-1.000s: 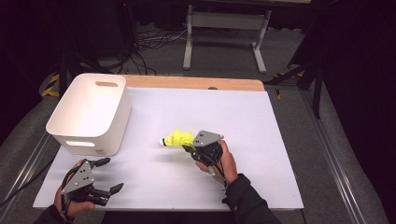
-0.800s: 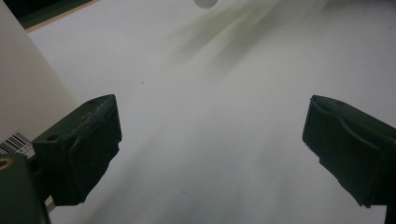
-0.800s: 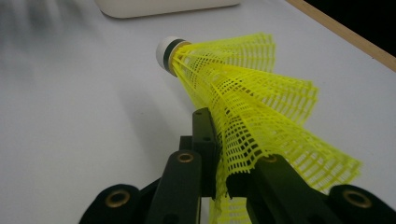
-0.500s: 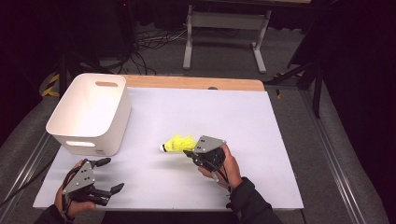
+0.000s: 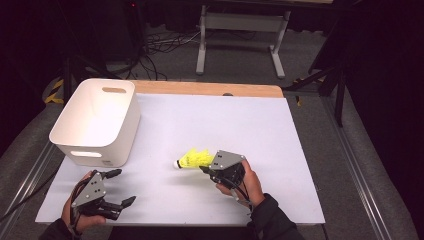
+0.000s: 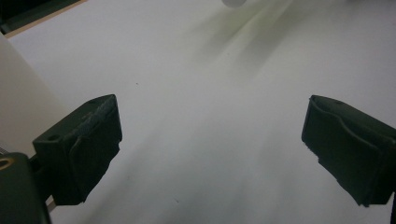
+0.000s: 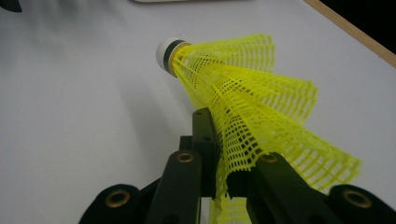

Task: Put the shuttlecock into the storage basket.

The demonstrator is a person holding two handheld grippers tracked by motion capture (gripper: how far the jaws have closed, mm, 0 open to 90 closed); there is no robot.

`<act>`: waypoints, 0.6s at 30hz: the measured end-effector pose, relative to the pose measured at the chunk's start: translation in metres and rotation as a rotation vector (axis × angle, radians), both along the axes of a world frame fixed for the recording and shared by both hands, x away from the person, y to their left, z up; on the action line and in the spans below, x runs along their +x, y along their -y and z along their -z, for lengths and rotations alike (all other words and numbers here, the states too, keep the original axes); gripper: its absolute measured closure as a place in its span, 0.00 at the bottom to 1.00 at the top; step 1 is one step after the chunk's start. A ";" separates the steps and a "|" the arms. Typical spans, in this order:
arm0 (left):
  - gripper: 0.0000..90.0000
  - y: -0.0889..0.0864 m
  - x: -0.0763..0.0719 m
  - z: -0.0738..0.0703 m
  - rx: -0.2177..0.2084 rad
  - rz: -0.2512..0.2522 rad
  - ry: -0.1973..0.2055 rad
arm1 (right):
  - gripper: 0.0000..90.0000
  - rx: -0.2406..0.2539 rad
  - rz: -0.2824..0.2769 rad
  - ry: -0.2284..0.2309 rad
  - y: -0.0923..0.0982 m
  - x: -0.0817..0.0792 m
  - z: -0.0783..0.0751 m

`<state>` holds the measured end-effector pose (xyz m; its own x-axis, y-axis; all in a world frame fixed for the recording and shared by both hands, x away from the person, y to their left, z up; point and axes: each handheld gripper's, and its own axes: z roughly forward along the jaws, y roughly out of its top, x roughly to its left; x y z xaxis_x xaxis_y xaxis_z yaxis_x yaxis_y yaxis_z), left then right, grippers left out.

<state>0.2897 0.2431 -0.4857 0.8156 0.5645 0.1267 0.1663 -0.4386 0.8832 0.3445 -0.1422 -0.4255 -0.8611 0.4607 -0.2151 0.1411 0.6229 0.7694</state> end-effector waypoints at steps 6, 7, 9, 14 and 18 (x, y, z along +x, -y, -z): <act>0.07 0.003 0.001 0.000 0.004 0.002 -0.003 | 0.95 -0.012 -0.005 0.002 0.001 -0.002 0.000; 0.07 0.004 0.001 0.000 0.004 0.002 -0.006 | 0.95 -0.012 -0.005 0.002 0.001 -0.002 0.000; 0.07 0.005 0.001 0.000 0.011 0.004 -0.003 | 0.95 -0.017 -0.009 0.000 0.001 -0.002 0.000; 0.07 0.006 0.003 -0.001 0.011 0.001 0.001 | 0.95 -0.027 -0.008 0.003 0.001 -0.002 0.000; 0.07 0.009 0.004 -0.002 0.011 0.000 -0.001 | 0.95 -0.029 -0.008 0.006 0.002 -0.001 -0.001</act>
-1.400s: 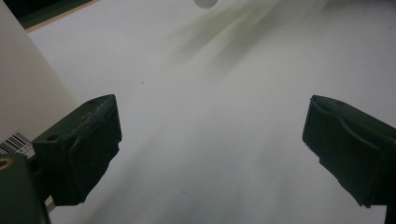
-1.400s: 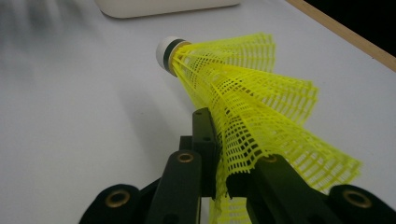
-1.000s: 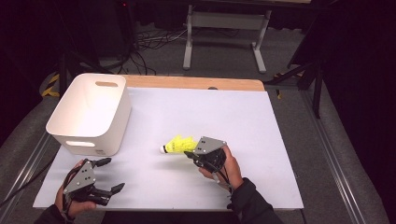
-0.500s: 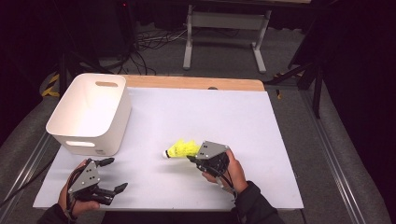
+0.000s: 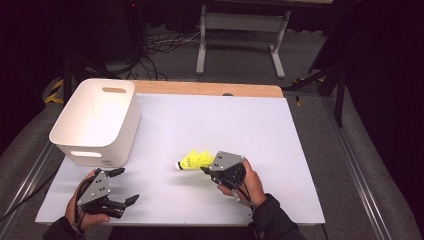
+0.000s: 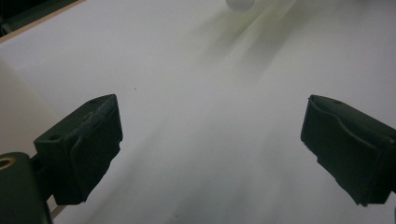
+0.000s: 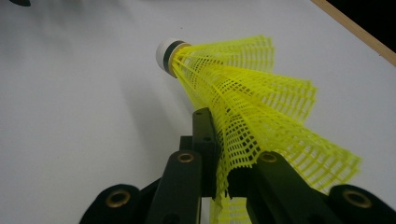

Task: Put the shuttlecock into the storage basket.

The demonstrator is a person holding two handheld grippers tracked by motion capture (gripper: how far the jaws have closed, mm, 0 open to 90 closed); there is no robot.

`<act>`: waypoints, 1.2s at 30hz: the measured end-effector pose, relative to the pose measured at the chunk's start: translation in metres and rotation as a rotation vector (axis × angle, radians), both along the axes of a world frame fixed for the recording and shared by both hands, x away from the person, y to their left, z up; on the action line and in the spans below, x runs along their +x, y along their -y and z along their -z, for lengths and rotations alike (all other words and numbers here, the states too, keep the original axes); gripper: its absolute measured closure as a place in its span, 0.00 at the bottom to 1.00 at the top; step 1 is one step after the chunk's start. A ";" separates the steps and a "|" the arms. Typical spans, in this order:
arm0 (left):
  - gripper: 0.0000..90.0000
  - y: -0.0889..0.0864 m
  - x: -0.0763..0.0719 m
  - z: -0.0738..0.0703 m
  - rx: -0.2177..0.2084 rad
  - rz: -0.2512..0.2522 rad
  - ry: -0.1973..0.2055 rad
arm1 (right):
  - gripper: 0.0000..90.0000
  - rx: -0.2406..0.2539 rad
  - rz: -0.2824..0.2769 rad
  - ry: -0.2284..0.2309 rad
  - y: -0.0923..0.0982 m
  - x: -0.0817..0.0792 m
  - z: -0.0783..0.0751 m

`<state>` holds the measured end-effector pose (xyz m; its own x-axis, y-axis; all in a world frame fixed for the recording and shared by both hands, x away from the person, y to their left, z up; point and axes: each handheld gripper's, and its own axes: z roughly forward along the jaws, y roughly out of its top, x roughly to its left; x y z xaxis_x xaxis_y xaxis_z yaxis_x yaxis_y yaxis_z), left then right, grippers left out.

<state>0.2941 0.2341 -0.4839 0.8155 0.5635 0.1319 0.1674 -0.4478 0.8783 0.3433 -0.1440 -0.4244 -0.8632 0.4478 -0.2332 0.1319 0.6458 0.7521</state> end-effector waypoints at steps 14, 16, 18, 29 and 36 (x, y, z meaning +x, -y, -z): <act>0.07 0.019 0.010 -0.004 0.023 0.031 -0.001 | 0.96 0.008 -0.011 -0.002 -0.001 0.000 -0.003; 0.08 0.023 0.012 -0.005 0.033 0.040 -0.004 | 0.96 0.009 -0.012 -0.002 -0.001 0.000 -0.003; 0.08 0.028 0.015 -0.005 0.030 0.050 -0.018 | 0.96 0.008 -0.018 -0.001 -0.002 -0.001 -0.004; 0.11 0.061 0.030 -0.005 0.079 0.098 -0.062 | 0.96 -0.003 -0.048 -0.004 -0.010 -0.004 -0.004; 0.15 0.083 0.043 -0.009 0.064 0.146 -0.086 | 0.96 -0.028 -0.084 0.000 -0.020 -0.006 -0.006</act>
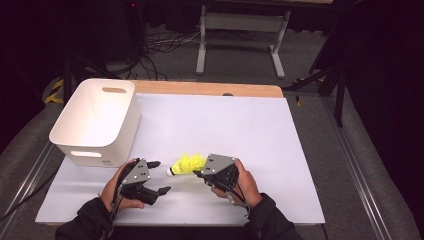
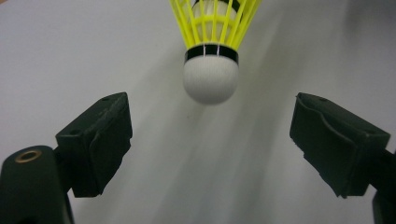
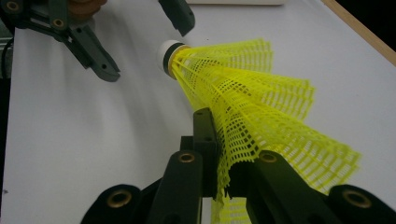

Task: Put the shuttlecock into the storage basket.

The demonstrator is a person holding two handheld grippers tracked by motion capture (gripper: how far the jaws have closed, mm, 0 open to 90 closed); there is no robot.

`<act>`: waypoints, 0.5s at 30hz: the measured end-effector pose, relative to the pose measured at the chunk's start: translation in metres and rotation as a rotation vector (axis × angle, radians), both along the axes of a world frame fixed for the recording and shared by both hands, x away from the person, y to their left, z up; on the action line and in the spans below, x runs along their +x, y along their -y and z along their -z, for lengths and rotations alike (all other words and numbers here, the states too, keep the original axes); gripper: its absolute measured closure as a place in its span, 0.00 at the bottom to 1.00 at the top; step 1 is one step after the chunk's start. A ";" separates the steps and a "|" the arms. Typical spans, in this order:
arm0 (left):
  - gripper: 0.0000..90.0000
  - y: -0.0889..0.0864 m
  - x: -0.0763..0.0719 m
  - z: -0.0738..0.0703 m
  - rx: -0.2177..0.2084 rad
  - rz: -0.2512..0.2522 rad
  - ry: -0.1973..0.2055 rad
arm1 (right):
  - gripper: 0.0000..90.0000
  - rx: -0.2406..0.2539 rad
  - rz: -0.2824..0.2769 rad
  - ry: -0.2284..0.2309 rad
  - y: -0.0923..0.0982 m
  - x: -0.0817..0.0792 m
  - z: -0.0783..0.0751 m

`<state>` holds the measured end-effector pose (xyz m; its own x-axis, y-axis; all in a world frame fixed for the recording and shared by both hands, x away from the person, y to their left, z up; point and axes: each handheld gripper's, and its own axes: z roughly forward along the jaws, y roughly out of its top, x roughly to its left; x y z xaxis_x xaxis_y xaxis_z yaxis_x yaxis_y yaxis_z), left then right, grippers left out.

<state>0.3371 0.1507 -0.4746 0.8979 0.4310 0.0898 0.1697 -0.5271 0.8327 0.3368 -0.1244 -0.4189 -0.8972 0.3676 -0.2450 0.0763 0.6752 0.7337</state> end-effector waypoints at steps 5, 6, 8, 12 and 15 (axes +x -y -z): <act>0.17 0.011 0.005 0.000 0.011 0.007 -0.010 | 0.96 -0.019 -0.020 0.018 -0.006 -0.002 -0.002; 0.18 0.012 0.006 0.000 0.014 0.011 -0.012 | 0.96 -0.024 -0.028 0.018 -0.008 -0.003 -0.003; 0.20 0.015 0.008 0.000 0.010 0.012 -0.020 | 0.96 -0.028 -0.031 0.017 -0.009 -0.003 -0.003; 0.22 0.019 0.012 0.001 0.024 0.012 -0.025 | 0.96 -0.045 -0.045 0.018 -0.013 -0.003 -0.004; 0.27 0.022 0.014 0.002 0.034 0.003 -0.033 | 0.96 -0.062 -0.056 0.021 -0.018 -0.003 -0.005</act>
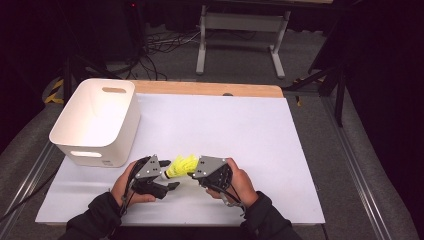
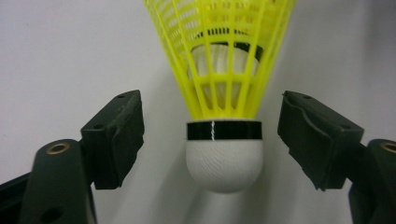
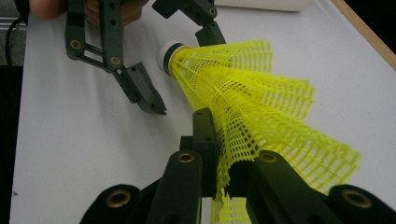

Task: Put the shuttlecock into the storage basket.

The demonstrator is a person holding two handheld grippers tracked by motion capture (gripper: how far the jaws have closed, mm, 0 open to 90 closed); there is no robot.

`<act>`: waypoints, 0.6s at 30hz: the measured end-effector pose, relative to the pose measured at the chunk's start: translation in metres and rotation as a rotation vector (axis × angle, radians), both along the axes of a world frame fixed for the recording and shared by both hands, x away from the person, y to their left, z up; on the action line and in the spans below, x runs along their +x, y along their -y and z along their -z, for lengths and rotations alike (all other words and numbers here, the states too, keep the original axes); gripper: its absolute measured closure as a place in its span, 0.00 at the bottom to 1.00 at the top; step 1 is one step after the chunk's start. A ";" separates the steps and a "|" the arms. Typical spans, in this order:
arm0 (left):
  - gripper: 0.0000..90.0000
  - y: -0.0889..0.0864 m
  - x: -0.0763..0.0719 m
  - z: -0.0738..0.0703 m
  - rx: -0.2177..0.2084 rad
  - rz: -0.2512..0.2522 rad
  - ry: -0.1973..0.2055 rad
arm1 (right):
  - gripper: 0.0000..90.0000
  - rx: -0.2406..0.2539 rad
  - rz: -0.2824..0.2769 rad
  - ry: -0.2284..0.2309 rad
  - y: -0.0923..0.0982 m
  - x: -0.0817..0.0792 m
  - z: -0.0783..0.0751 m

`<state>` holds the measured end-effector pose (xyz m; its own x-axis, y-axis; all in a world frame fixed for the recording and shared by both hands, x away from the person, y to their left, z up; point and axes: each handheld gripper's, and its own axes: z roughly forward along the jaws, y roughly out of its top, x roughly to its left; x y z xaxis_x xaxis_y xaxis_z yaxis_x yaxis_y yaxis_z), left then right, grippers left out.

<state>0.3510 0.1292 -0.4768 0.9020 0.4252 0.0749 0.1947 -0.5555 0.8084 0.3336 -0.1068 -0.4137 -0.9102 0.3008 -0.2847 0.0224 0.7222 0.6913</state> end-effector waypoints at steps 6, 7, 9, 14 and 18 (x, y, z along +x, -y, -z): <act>0.38 0.000 0.002 0.002 0.005 0.003 -0.020 | 0.95 -0.050 -0.034 -0.003 -0.010 -0.001 0.002; 0.38 0.001 0.003 0.002 0.013 0.002 -0.015 | 0.95 -0.053 -0.035 -0.003 -0.011 -0.001 0.002; 0.40 0.002 0.003 0.002 0.014 0.007 -0.023 | 0.95 -0.068 -0.045 -0.004 -0.015 -0.001 0.002; 0.42 0.006 0.006 0.002 0.011 0.016 -0.026 | 0.95 -0.110 -0.070 -0.002 -0.022 -0.002 -0.005; 0.43 0.009 0.007 0.002 0.008 0.023 -0.028 | 0.94 -0.129 -0.079 -0.006 -0.026 -0.002 -0.008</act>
<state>0.3577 0.1198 -0.4784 0.9133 0.4038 0.0524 0.2047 -0.5665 0.7983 0.3316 -0.0812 -0.4056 -0.9313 0.1892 -0.3111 -0.0347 0.8045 0.5930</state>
